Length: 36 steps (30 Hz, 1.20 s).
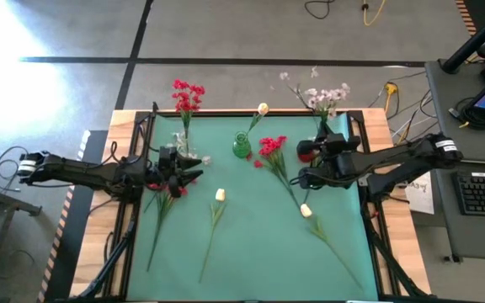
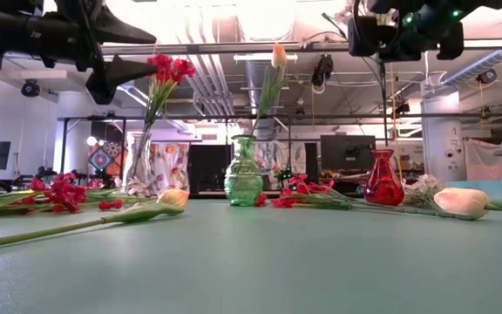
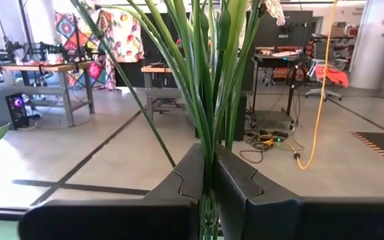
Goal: Sort flowers into vase by color
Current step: Put the bottom white flowers into the red vase
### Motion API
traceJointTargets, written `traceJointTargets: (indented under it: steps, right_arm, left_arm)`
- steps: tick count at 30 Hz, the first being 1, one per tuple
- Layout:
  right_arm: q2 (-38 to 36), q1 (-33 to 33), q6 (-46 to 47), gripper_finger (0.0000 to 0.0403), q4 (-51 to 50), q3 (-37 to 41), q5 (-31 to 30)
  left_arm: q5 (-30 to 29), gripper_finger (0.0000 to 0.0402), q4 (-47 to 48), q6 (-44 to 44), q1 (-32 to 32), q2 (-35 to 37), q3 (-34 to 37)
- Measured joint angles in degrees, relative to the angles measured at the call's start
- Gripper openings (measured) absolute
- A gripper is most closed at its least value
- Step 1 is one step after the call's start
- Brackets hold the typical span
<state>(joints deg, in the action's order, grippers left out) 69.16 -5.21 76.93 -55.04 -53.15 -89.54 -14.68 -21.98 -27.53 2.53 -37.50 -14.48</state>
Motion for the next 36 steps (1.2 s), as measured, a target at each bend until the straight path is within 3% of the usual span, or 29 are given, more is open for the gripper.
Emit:
traceJointTargets:
  steps: [9, 18, 21, 25, 27, 29, 33, 36]
  right_arm:
    - [-1.5, -0.1, -7.1, 0.0017, 1.8, -4.5, 6.6]
    - [-3.1, 0.9, -36.6, 0.0017, 14.5, -10.4, 21.5]
    - [-6.0, 2.1, -47.8, 0.0017, 24.2, -9.3, 30.0]
    - [-10.8, 3.9, -63.7, 0.0017, 43.7, -5.1, 48.2]
    - [-13.2, 4.4, -69.0, 0.0017, 49.8, -2.6, 51.8]
    - [-15.7, 4.5, -71.1, 0.0017, 52.1, 0.1, 51.0]
    - [-19.8, 4.7, -74.8, 0.0017, 55.6, 7.6, 41.5]
    - [-22.6, 5.7, -78.4, 0.0017, 65.6, 15.1, 38.1]
  left_arm:
    - [0.0, 0.0231, -0.6, 0.0, 0.0, -0.3, 0.0]
    - [0.0, 0.0231, -1.2, 0.0, 0.0, -0.4, 0.0]
    - [0.0, 0.0231, -1.2, 0.0, 0.0, -0.4, 0.0]
    - [0.0, 0.0231, -1.2, 0.0, 0.0, -0.4, 0.0]
    - [0.0, 0.0231, -1.2, 0.0, 0.0, -0.4, 0.0]
    - [0.1, 0.0231, -1.2, 0.0, 0.0, -0.4, 0.0]
    - [0.2, 0.0231, -1.2, 0.0, 0.0, -0.4, 0.0]
    - [0.2, 0.0231, -1.2, 0.0, 0.0, -0.4, 0.0]
